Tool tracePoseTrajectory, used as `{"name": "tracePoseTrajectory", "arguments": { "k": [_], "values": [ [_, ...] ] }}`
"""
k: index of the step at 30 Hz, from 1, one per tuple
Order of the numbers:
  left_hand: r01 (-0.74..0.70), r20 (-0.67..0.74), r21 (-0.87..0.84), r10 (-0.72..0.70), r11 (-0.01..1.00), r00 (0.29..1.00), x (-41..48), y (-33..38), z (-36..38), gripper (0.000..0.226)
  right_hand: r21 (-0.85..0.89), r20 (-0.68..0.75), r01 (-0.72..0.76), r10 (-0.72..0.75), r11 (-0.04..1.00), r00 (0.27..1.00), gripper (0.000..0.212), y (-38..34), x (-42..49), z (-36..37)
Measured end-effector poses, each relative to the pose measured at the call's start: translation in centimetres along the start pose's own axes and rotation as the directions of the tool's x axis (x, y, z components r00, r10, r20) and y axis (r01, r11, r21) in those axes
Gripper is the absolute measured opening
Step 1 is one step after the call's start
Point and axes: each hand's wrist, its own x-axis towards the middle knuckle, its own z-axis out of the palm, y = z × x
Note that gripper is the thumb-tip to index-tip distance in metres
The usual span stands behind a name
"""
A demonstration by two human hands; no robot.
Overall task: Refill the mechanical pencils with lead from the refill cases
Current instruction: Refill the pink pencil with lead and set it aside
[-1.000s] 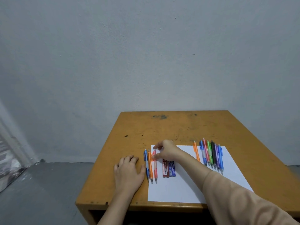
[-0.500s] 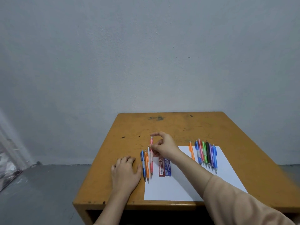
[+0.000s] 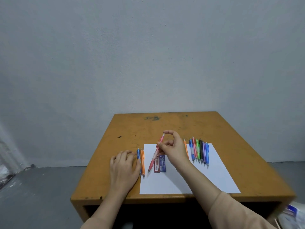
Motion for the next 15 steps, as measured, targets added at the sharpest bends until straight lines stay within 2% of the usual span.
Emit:
{"name": "tracePoseTrajectory", "arguments": {
  "k": [3,10,15],
  "values": [
    [-0.084,-0.057,-0.042,0.082,0.996,0.995,-0.5,0.7,-0.4,0.041,0.050,-0.069,-0.026,0.030,0.998,0.997,0.035,1.1,-0.8,-0.7],
    [-0.146,-0.104,-0.309,0.119,0.940,0.987,-1.4,4.8,-0.3,0.032,0.221,-0.203,-0.008,0.054,0.975,0.978,0.032,2.7,-2.5,-2.0],
    [-0.221,-0.082,-0.341,0.205,0.914,0.975,-2.3,6.0,1.0,0.033,0.274,-0.247,-0.035,0.106,0.961,0.963,0.033,3.3,-3.3,-2.8]
  ]
}}
